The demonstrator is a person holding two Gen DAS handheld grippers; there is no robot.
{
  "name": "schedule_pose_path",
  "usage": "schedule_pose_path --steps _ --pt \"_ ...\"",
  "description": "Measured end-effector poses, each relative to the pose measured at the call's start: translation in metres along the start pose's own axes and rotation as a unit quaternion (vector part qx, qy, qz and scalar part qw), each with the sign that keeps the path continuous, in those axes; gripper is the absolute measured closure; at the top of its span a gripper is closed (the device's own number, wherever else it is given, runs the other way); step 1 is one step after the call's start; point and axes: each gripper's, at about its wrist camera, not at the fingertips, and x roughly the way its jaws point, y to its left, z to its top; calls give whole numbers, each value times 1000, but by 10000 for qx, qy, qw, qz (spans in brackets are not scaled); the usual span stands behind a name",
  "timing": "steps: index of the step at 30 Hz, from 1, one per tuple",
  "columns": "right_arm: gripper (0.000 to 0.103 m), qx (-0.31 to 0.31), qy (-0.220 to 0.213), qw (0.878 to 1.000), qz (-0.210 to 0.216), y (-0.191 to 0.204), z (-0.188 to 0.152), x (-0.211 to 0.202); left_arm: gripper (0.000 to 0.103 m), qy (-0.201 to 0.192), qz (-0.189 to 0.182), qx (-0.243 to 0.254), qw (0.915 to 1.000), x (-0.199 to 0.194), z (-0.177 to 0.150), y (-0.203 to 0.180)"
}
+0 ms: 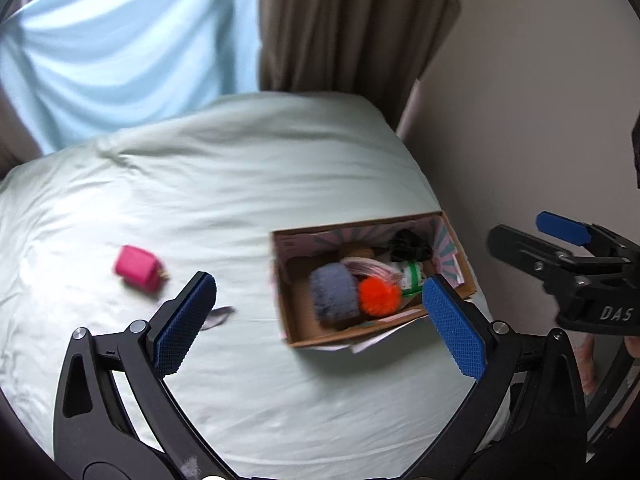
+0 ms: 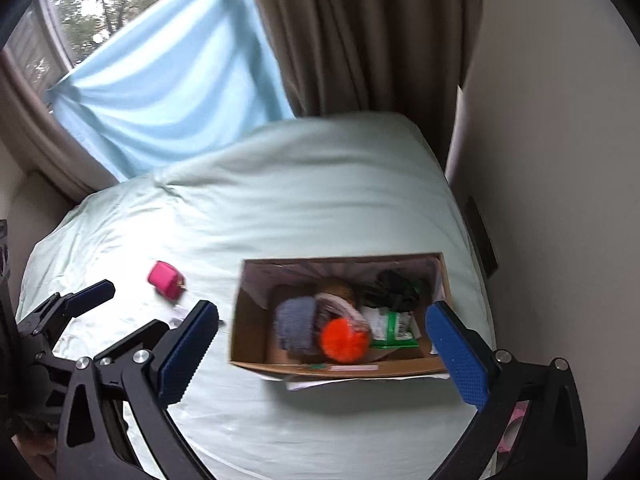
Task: Organize soft objects
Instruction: 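Move both tools back toward the pink pouch and lilac cloth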
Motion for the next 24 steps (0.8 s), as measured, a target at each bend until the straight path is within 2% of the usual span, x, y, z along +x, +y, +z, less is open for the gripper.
schedule_pose_path --steps 8,13,19,24 --pt "0 -335 -492 9982 -15 76 -15 -54 0 -337 304 -232 9987 -82 -23 78" --pt "0 -457 -653 9968 72 122 -30 -75 0 -521 371 -352 9973 -124 -40 125" --pt "0 -468 -720 9962 168 166 -48 -82 0 -575 437 -421 9965 -148 -58 171" --pt "0 -513 -672 9963 146 198 -53 -75 0 -536 382 -440 9969 -149 -62 203"
